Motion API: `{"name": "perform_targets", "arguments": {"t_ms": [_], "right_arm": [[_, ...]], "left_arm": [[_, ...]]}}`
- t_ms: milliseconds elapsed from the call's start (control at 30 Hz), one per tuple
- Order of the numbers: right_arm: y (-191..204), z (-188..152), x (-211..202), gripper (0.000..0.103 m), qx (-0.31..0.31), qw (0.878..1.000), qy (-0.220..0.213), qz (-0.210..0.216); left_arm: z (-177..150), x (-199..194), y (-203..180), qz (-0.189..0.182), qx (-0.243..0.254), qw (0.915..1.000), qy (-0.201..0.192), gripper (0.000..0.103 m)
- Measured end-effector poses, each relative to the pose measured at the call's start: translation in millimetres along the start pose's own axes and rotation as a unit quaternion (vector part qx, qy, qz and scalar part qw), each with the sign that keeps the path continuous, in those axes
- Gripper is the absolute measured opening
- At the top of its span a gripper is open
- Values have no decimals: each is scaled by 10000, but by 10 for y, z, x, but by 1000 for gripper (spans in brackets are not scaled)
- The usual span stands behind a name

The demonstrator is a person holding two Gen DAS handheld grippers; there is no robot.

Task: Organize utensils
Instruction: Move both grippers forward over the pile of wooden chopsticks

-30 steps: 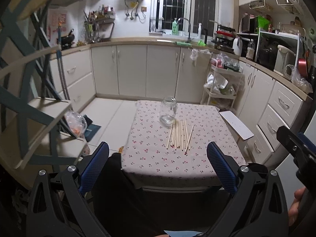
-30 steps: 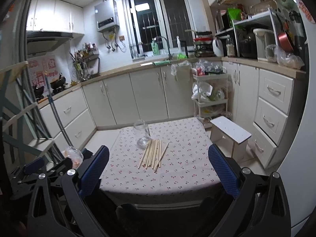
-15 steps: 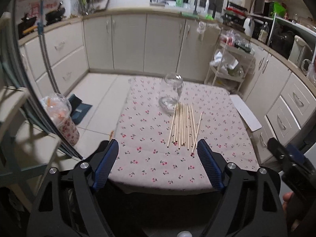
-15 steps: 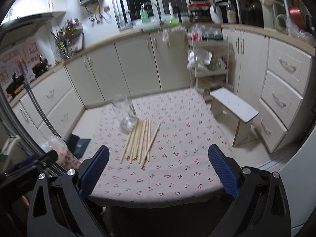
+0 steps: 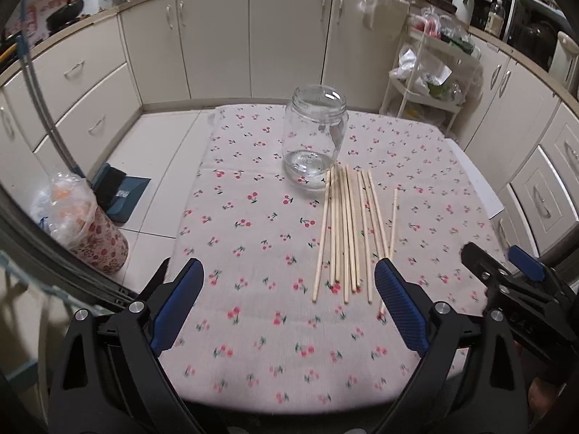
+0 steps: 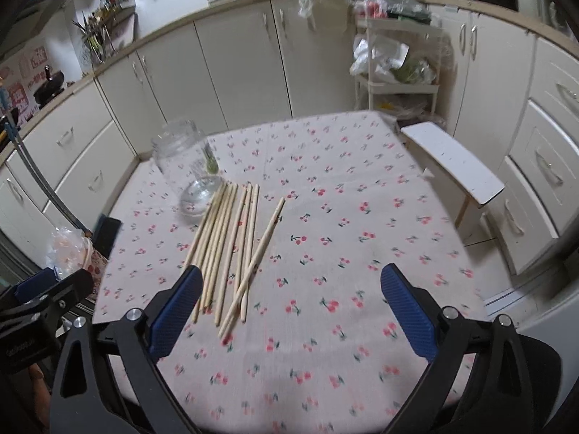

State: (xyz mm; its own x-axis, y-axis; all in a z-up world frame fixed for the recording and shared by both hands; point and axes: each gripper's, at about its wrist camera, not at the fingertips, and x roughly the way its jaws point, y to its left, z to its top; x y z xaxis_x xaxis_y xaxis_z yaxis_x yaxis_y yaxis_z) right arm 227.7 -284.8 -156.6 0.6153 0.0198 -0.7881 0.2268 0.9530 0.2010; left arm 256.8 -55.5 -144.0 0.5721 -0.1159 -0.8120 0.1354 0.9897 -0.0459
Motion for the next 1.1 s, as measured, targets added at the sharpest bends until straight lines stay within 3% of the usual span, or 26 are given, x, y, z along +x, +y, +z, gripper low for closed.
{"name": "perform_targets", "arguments": {"t_ms": [33, 167, 333, 467, 867, 1033, 1100], "right_arm": [[-1, 28, 132, 75, 18, 9999, 99, 14], [19, 123, 598, 57, 117, 9989, 448, 102], [80, 192, 972, 49, 97, 9977, 659, 128], [138, 232, 1176, 49, -81, 9971, 760, 31], [155, 222, 1352, 46, -989, 9918, 781, -189], [-30, 290, 1356, 19, -1057, 9912, 795, -107], [-60, 304, 1358, 16, -1105, 9906, 798, -91]], "left_arm": [[29, 95, -13, -4, 23, 10000, 29, 92], [126, 439, -42, -55, 27, 9998, 193, 92], [183, 780, -43, 14, 66, 9995, 315, 92], [222, 984, -27, 105, 112, 9992, 380, 91], [190, 1424, -46, 196, 424, 9969, 626, 91], [105, 1480, -170, 131, 703, 9952, 670, 85], [74, 1449, -221, 57, 766, 9954, 577, 79]]}}
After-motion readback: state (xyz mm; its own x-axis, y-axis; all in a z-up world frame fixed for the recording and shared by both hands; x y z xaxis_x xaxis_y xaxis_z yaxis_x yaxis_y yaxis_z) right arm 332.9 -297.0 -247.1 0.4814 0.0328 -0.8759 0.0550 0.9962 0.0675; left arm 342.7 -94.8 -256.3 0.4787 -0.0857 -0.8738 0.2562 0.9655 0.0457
